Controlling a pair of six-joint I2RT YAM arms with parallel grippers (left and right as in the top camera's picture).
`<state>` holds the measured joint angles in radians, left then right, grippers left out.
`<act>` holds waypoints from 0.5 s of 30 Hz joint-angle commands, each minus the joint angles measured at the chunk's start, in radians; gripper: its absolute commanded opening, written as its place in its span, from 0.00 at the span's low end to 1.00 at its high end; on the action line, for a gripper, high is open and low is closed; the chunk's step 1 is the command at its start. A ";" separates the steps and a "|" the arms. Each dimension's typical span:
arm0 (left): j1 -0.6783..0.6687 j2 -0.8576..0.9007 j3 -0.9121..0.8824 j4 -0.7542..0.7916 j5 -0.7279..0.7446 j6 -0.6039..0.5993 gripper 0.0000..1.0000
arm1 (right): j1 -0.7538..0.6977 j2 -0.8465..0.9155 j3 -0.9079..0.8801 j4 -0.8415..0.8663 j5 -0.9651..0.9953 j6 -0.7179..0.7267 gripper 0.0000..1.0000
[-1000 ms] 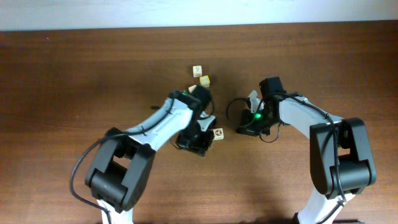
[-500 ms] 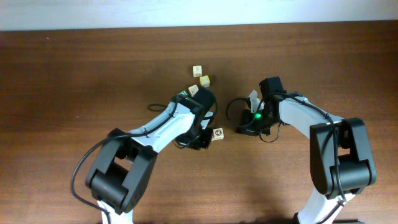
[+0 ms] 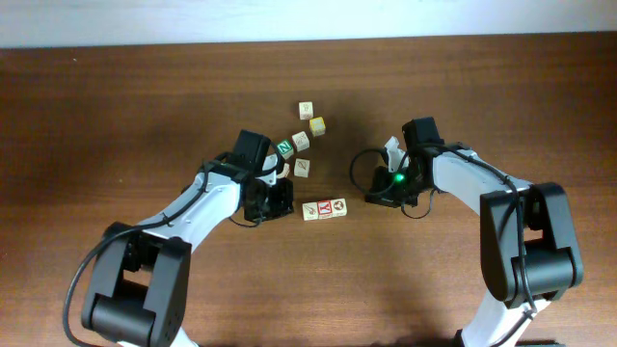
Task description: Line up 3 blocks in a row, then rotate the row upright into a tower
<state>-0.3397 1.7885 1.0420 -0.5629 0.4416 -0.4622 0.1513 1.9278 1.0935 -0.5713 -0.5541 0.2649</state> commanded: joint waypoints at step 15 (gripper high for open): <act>-0.027 0.064 -0.019 0.079 0.087 0.039 0.00 | 0.006 -0.001 -0.007 0.000 0.002 -0.005 0.04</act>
<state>-0.3645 1.8313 1.0325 -0.4915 0.4984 -0.4641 0.1513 1.9278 1.0935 -0.5713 -0.5541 0.2649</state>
